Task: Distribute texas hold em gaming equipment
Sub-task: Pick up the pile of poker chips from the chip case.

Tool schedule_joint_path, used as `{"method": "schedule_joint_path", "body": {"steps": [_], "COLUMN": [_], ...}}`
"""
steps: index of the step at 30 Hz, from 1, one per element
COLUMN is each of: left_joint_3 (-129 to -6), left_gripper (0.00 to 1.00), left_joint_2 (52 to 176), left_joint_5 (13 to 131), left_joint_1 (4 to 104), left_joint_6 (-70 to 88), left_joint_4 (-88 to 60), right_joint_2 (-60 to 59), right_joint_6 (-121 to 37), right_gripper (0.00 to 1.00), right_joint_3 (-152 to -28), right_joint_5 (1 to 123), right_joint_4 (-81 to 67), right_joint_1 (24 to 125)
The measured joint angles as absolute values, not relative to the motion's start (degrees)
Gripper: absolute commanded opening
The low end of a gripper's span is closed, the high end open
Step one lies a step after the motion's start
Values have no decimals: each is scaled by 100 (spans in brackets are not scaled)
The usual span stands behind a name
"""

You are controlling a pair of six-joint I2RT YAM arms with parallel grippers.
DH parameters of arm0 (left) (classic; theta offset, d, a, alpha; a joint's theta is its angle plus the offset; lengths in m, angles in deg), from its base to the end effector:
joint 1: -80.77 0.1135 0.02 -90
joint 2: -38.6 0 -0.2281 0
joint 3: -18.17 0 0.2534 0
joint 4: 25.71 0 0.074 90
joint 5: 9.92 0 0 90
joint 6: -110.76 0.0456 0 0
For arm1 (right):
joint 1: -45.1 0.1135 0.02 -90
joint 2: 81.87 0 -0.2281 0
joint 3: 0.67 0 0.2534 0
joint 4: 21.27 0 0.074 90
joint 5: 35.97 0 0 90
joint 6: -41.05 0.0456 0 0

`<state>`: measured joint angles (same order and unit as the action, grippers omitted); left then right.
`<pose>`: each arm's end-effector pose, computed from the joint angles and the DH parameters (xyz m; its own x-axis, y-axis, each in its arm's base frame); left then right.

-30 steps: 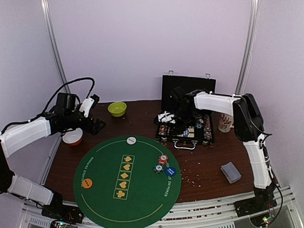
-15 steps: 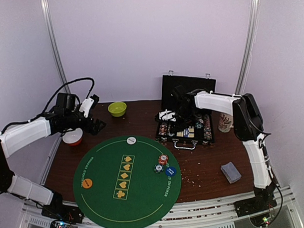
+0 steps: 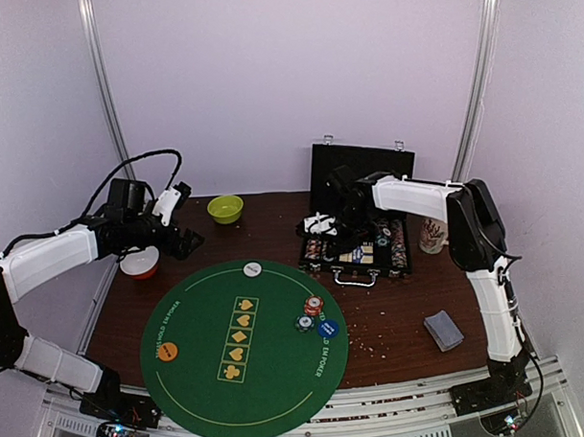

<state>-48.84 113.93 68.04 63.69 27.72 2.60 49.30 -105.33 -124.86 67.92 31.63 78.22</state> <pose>0.2918 -0.0996 0.2267 -0.5119 0.2813 -0.8117 0.5131 0.8579 -0.0263 0.3969 0.2720 0.1521 0.1246 -0.8839 -0.4508 -0.9528 0.0202 -0.3029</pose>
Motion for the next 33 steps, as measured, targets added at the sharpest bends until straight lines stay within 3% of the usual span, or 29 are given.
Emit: {"method": "schedule_joint_path", "body": {"steps": [10, 23, 27, 33], "left_joint_3": [-4875, -4875, -4875, -4867], "left_gripper": [97, 97, 97, 97], "left_joint_2": [11406, 11409, 11415, 11426], "left_joint_5": [6706, 6647, 6640, 6636], "left_joint_1": [6369, 6371, 6371, 6371], "left_joint_6": [2772, 2772, 2772, 2774], "left_joint_4": [260, 260, 258, 255], "right_joint_2": [4699, 5068, 5083, 5147], "right_joint_6": [-10507, -10260, -10286, -10302], "right_gripper": [51, 55, 34, 11], "right_joint_3": [-12062, -12383, -12390, -12541], "right_joint_5": [6650, 6385, 6418, 6453], "right_joint_4": [3075, 3110, 3132, 3281], "right_joint_1": [7938, 7870, 7862, 7862]}}
